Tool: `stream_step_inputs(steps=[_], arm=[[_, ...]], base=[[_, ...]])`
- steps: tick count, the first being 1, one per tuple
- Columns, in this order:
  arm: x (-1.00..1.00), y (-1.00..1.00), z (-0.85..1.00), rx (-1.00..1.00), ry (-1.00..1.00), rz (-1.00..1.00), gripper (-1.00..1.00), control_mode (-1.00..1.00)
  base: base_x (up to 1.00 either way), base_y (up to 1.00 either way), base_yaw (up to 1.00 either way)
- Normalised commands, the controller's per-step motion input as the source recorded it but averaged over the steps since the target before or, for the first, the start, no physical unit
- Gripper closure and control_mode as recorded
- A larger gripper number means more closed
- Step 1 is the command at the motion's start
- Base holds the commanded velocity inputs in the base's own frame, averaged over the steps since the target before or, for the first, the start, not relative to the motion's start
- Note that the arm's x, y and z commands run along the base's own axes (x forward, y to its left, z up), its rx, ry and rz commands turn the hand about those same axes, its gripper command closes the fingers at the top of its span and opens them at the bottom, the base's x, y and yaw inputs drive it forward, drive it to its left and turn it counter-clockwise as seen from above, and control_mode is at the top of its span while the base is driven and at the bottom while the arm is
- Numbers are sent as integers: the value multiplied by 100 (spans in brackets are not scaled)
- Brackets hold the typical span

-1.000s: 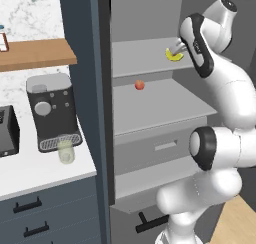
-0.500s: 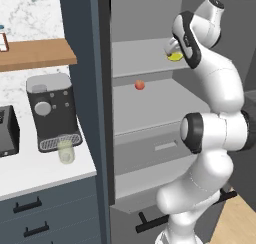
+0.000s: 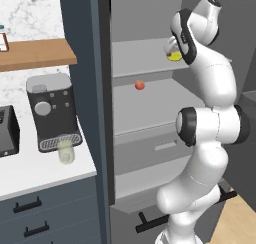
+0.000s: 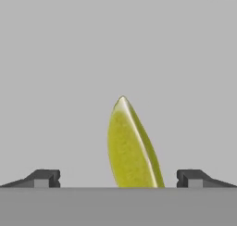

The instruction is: Grab a lemon wedge from the fridge and one ice cube from the ice bowl, and put them in the glass of lemonade.

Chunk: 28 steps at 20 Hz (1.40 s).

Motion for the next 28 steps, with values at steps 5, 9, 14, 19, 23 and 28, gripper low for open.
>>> stream_step_inputs(steps=[5, 9, 14, 19, 23, 28], arm=[[0, 0, -38, 0, 0, 0, -100, -100], [16, 0, -2, 0, 0, 0, -100, -100], [24, 0, 6, 0, 0, 0, -100, -100], [22, 0, 0, 2, -2, 4, -100, -100], [8, -1, 0, 6, -6, 8, -100, -100], [0, 0, -6, 2, -1, 5, -100, -100]], base=[[0, 0, 0], [0, 0, 0], [0, 0, 0], [0, 0, 0], [0, 0, 0], [0, 0, 0]])
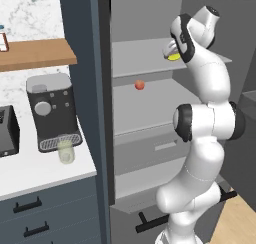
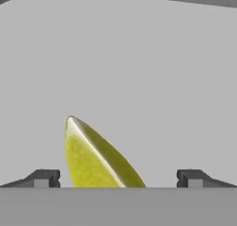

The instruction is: Grab a lemon wedge from the fridge and one ice cube from the ice bowl, and put them in the glass of lemonade.

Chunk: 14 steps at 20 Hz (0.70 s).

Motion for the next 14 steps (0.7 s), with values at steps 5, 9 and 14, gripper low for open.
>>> stream_step_inputs(steps=[5, 9, 14], arm=[[0, 2, -14, 0, 0, 5, -100, -100], [0, 1, 0, 0, 0, 6, -100, -100], [0, 3, 0, 0, 0, 5, 100, -100]], base=[[0, 0, 0], [0, 0, 0], [0, 0, 0]])
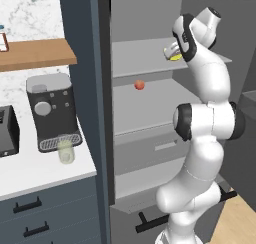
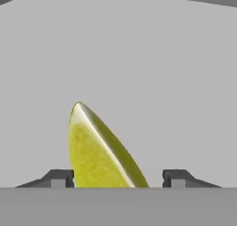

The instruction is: Grab a lemon wedge from the fridge and one ice cube from the ice bowl, and put them in the glass of lemonade.

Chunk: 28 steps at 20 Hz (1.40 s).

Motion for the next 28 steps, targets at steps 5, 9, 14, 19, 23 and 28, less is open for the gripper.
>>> stream_step_inputs(steps=[5, 9, 14, 19, 23, 28], arm=[[-14, 3, 0, 0, -1, 0, 100, -100], [-89, 12, 1, 0, -10, 0, 100, -100], [-100, 16, 0, 0, -5, 0, 100, -100], [-100, 18, 0, 0, 0, 0, 100, -100], [-100, 15, 0, 0, 1, -7, 100, -100], [-100, 15, 0, 0, 3, -21, 100, -100]], base=[[0, 0, 0], [0, 0, 0], [0, 0, 0], [0, 0, 0], [0, 0, 0], [0, 0, 0]])
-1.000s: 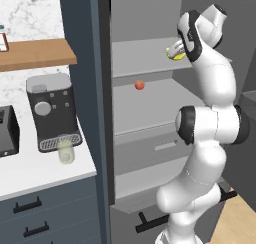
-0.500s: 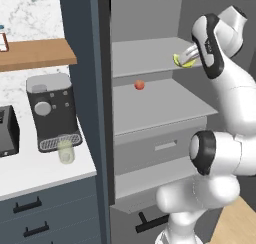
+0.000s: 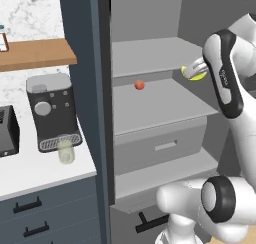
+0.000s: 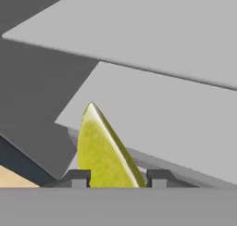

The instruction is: Grab a lemon wedge from the fridge and one ice cube from the ice bowl, and put them in the glass of lemonade.

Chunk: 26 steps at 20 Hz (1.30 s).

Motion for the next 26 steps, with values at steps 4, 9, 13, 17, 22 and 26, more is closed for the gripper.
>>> stream_step_inputs(steps=[4, 9, 13, 17, 22, 26], arm=[[-100, 21, 0, 0, 13, -29, 100, -100], [-100, 22, -6, 0, 18, -32, 100, -100], [-100, 20, -32, 0, 12, -30, 100, -100], [-80, 4, -15, 0, 2, -10, 100, -100], [-53, 0, 0, 0, 0, 0, 100, -100], [-38, 0, -4, 0, 3, 0, 100, -100]], base=[[0, 0, 0], [0, 0, 0], [0, 0, 0], [0, 0, 0], [0, 0, 0], [0, 0, 0]])
